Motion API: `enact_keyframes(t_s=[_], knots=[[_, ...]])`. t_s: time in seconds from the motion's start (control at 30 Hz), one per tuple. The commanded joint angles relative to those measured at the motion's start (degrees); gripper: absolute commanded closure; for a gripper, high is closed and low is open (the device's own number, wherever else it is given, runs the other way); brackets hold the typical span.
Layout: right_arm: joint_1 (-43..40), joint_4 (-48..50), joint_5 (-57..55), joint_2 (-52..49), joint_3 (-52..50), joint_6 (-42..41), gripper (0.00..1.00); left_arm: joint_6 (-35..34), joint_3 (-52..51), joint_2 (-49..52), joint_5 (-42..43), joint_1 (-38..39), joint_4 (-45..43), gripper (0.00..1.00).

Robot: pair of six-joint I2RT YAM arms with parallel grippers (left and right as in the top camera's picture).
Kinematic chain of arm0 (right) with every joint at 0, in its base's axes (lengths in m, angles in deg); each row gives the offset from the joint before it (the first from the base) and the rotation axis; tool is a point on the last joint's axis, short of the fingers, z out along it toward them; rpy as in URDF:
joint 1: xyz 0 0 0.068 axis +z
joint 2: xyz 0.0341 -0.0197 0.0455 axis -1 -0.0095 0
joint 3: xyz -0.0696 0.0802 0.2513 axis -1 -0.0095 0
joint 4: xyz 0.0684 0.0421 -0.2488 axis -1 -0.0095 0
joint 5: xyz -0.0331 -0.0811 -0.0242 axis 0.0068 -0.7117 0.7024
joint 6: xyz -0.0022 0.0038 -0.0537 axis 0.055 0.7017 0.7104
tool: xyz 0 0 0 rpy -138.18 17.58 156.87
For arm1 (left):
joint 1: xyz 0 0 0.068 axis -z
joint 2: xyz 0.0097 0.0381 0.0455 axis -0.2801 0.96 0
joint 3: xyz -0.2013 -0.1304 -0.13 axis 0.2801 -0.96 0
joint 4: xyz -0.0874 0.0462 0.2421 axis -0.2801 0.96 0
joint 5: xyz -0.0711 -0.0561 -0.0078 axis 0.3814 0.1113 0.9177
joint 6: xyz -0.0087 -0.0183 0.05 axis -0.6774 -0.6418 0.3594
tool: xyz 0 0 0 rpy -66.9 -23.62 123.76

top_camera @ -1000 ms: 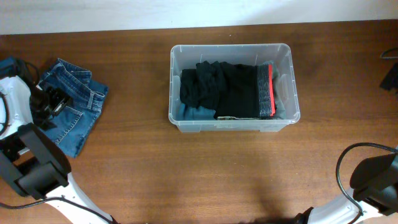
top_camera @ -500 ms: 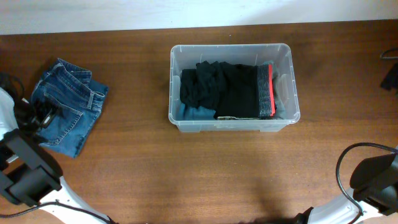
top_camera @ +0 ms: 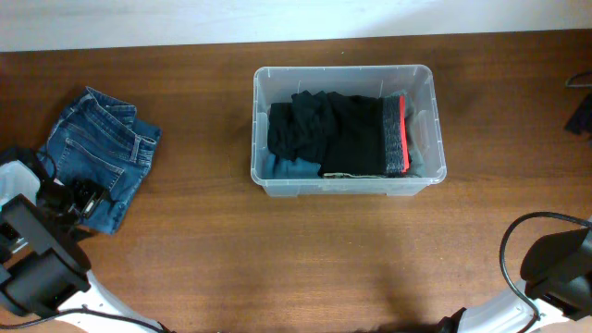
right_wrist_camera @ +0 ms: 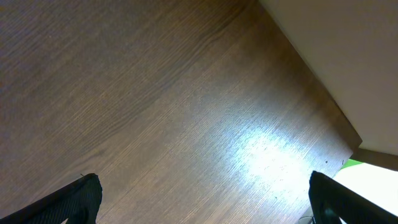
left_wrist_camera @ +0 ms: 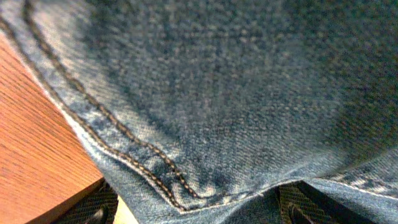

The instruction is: Pack container

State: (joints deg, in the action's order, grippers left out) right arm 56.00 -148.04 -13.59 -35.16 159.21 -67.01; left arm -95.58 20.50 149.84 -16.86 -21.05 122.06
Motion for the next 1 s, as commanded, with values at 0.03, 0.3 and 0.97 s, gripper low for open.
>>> enact_keyframes(t_s=[0.03,0.3,0.97], knots=[[0.04,0.07,-0.70,0.02,0.22,-0.42,0.02,0.92,-3.98,1.44,1.33,-0.24,-4.66,0.17],[0.04,0.07,-0.70,0.02,0.22,-0.42,0.02,0.94,-4.85,1.44,6.21,-0.24,-8.41,0.19],[0.04,0.07,-0.70,0.02,0.22,-0.42,0.01,3.98,-4.83,-1.86,10.29,-0.24,-10.25,0.99]])
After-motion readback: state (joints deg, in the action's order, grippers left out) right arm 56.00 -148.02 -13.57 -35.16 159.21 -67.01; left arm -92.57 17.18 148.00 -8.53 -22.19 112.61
